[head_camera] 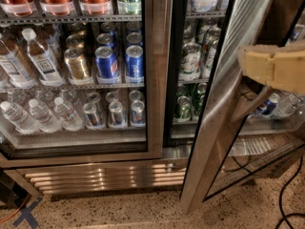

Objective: Open right fridge door

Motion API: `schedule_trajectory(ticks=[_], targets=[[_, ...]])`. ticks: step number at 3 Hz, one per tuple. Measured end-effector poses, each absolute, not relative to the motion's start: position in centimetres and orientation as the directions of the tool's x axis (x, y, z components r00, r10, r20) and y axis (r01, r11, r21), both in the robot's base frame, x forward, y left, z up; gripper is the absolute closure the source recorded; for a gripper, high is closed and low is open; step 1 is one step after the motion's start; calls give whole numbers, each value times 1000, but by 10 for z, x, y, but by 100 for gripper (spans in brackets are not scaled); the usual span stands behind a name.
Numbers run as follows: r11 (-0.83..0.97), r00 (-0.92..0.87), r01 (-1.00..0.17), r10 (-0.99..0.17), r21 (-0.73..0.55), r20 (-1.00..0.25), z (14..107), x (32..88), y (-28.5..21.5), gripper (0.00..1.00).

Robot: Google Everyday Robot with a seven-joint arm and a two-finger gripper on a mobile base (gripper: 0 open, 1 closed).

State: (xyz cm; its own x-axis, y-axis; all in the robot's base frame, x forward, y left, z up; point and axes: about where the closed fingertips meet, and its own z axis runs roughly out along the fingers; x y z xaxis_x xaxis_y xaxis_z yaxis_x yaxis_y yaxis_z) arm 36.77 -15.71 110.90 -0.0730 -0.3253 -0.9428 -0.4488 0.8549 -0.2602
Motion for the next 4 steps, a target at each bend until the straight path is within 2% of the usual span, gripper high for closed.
schedule_trajectory(ticks=[1, 2, 4], targets=[[855, -73, -449, -325, -260, -943, 1109, 368, -157, 7], [855, -73, -449, -325, -260, -943, 1109, 368, -157, 0], [855, -73, -449, -325, -260, -943, 1109, 368, -157, 0]])
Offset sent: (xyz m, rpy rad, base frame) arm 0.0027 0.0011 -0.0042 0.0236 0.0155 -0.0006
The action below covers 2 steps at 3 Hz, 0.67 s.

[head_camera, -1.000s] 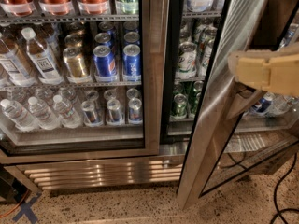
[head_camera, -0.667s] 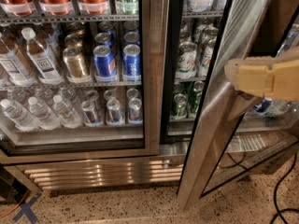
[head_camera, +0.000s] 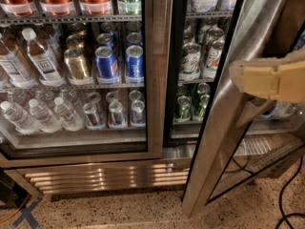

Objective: Open right fridge door

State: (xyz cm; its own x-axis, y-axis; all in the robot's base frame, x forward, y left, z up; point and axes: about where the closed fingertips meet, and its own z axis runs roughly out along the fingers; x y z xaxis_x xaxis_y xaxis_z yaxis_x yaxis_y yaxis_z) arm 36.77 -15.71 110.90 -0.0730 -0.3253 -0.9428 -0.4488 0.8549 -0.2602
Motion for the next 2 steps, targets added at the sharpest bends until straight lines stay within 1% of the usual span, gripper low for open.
schedule_trajectory(ticks=[2], targets=[[855, -73, -449, -325, -260, -943, 1109, 368, -157, 0]])
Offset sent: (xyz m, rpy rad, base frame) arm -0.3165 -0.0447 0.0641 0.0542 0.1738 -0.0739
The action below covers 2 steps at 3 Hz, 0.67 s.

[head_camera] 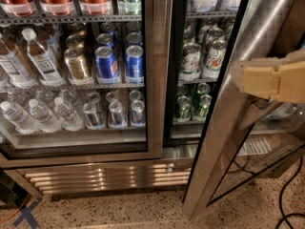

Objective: Open right fridge door

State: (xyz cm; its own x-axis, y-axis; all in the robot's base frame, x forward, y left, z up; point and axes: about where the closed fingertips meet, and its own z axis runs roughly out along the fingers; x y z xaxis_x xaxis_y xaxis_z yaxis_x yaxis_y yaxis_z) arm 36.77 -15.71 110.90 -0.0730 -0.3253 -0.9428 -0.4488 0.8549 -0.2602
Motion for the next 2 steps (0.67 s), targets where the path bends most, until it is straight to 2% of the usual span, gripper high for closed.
schedule_trajectory(ticks=[2], targets=[[855, -73, -449, -325, -260, -943, 1109, 368, -157, 0]])
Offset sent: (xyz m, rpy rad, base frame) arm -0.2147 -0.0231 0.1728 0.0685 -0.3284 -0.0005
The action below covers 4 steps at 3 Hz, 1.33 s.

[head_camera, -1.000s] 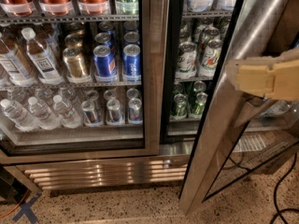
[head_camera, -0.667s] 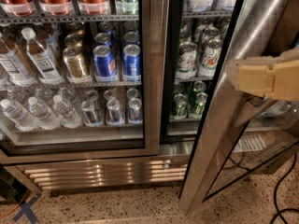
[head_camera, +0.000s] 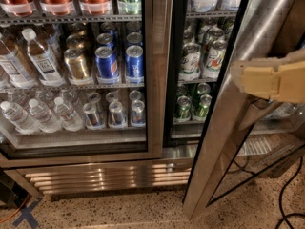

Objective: Open right fridge door

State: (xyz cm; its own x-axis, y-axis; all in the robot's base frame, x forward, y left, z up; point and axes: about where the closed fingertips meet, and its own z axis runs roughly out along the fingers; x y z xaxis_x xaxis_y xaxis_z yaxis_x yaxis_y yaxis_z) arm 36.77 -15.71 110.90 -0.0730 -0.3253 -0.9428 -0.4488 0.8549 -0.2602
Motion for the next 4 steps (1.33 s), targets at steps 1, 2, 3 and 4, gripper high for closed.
schedule_trajectory(ticks=[1, 2, 3, 4], targets=[[855, -73, -449, -325, -260, -943, 1109, 368, -157, 0], [855, -73, -449, -325, -260, -943, 1109, 368, -157, 0], [876, -33, -407, -298, -260, -954, 1116, 369, -166, 0], [943, -69, -231, -260, -239, -963, 1075, 369, -211, 0]])
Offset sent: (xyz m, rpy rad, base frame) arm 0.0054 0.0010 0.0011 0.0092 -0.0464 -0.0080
